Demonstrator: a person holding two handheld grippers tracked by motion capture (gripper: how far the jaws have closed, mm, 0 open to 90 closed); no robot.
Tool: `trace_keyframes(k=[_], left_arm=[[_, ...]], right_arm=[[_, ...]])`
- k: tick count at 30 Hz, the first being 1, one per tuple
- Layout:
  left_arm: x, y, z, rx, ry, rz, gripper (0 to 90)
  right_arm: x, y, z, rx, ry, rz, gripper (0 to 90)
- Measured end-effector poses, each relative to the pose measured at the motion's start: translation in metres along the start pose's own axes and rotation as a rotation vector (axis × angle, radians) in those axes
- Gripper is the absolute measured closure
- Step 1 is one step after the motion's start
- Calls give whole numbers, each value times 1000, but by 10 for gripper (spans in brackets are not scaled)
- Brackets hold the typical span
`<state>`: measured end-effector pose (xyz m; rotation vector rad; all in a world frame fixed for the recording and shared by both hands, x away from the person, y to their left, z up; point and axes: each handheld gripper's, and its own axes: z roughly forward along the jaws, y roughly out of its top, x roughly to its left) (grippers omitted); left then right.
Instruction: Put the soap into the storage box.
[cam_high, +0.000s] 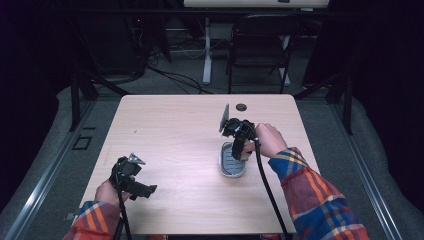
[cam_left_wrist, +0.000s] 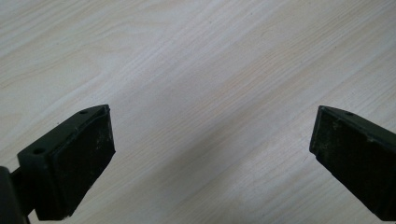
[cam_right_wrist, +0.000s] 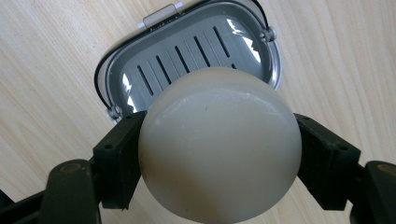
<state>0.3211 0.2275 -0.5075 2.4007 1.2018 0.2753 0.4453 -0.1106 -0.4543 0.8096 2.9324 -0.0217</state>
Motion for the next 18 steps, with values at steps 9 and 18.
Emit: trace_keyframes(k=[9, 18], left_arm=[[0, 0, 0, -1, 1, 2, 0], [0, 0, 0, 0, -2, 2, 0]], right_arm=[[5, 11, 7, -3, 25, -11, 244], [8, 19, 18, 4, 42, -22, 244]])
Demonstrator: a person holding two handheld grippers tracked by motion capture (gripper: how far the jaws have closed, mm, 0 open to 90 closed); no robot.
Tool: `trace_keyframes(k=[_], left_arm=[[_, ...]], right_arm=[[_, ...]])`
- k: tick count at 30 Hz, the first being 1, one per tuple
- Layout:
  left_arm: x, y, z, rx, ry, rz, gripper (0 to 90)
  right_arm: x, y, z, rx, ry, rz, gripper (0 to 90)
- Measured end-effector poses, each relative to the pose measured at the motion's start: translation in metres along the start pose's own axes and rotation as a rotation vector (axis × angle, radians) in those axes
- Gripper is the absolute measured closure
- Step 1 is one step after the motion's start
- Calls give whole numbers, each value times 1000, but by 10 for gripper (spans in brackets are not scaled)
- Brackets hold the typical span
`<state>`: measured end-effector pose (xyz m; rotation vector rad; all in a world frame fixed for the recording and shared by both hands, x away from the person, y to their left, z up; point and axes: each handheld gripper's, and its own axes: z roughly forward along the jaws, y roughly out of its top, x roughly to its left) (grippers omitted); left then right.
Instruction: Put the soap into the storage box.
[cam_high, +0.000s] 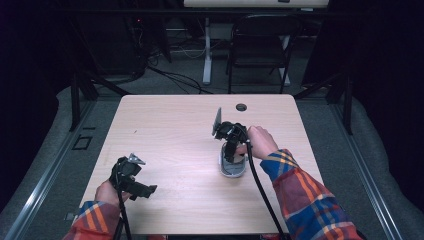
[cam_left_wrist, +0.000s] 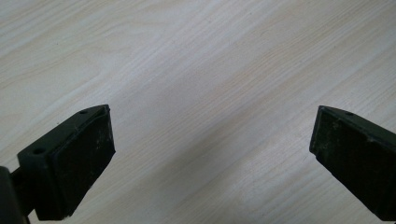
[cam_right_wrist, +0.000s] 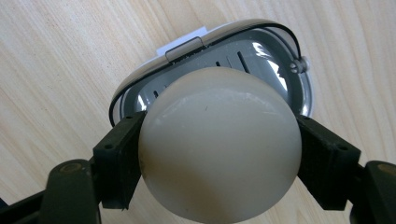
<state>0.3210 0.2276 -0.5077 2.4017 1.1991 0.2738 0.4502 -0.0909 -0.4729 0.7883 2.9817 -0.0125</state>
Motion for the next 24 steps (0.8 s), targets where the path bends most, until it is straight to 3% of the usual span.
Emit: trace_keyframes(k=[15, 24], left_arm=[[0, 0, 1, 4, -1, -3, 0], [0, 0, 1, 10, -2, 0, 0]], right_arm=[[-1, 2, 18, -2, 25, -6, 244], [-2, 2, 26, 5, 9, -11, 243]])
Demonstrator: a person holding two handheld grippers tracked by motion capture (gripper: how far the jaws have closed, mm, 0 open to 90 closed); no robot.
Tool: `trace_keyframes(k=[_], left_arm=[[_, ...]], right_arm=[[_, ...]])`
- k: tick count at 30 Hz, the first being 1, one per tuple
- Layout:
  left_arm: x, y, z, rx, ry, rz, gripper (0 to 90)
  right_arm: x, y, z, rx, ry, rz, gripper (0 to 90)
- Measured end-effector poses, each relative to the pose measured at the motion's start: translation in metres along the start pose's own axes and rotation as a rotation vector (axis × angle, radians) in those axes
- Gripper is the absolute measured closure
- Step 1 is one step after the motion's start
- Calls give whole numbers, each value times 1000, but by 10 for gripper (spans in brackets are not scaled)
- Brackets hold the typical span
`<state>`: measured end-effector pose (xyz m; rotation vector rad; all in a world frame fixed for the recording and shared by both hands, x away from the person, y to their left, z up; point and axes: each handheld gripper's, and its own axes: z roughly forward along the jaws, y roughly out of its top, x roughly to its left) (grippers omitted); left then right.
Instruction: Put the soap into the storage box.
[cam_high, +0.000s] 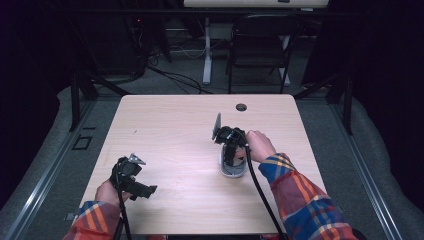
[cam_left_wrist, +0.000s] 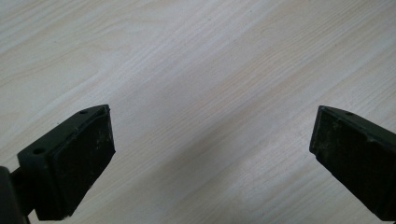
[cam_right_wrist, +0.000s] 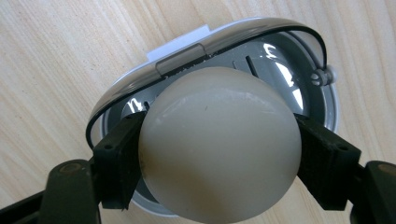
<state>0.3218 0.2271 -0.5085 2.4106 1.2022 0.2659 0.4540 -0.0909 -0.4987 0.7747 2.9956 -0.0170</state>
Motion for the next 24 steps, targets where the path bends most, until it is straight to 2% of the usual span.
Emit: trace_keyframes(k=[14, 21, 24], left_arm=[[0, 0, 0, 3, -2, 0, 0], [0, 0, 1, 4, 0, 1, 0], [-1, 0, 0, 5, 0, 1, 0]], right_arm=[[-2, 0, 10, 17, 9, 4, 240], [-1, -4, 3, -23, 4, 14, 217], [-1, -6, 1, -18, 7, 12, 192]])
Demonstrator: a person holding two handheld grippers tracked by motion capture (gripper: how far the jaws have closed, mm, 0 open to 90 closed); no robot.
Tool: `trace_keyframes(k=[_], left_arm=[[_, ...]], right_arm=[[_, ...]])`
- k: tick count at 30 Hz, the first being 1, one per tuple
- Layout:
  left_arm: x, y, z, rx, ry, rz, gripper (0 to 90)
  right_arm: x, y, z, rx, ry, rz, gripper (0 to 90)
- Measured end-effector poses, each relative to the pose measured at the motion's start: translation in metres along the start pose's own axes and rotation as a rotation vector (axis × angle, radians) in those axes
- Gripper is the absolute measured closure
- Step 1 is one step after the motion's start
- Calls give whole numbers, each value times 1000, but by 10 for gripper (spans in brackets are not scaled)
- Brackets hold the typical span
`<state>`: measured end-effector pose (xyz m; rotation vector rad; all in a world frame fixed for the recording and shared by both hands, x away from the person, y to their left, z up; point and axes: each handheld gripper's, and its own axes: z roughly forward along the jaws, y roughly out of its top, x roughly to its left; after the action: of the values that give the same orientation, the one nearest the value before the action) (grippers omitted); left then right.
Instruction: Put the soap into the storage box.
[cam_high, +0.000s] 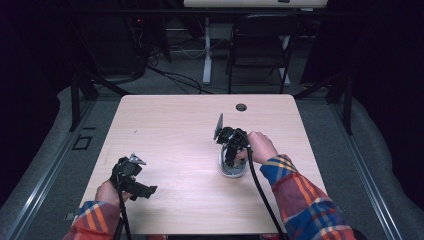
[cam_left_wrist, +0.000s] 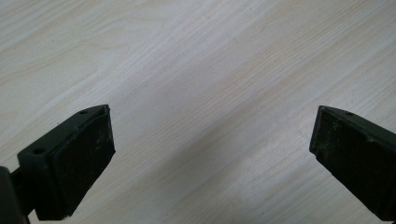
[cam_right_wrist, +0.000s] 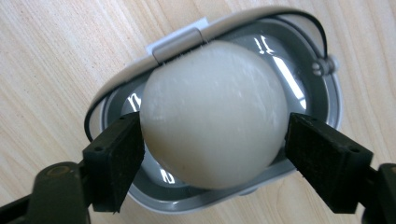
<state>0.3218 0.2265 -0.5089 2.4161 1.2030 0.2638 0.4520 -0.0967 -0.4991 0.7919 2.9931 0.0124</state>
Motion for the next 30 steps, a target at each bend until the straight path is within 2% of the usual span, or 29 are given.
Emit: trace_keyframes(k=[9, 17, 21, 25, 30], left_arm=[[0, 0, 0, 3, 0, 1, 0], [0, 1, 0, 9, -1, 4, 0], [0, 1, 1, 7, -1, 3, 0], [0, 1, 0, 9, -2, 5, 0], [0, 0, 0, 6, 0, 3, 0]], right_arm=[[2, -6, -11, -22, -18, 0, 181], [3, -18, -24, -62, -12, 0, 146], [3, -27, -32, -83, -4, 8, 108], [2, -37, -37, -97, -13, 25, 50], [1, -54, -44, -113, -26, 49, 21]])
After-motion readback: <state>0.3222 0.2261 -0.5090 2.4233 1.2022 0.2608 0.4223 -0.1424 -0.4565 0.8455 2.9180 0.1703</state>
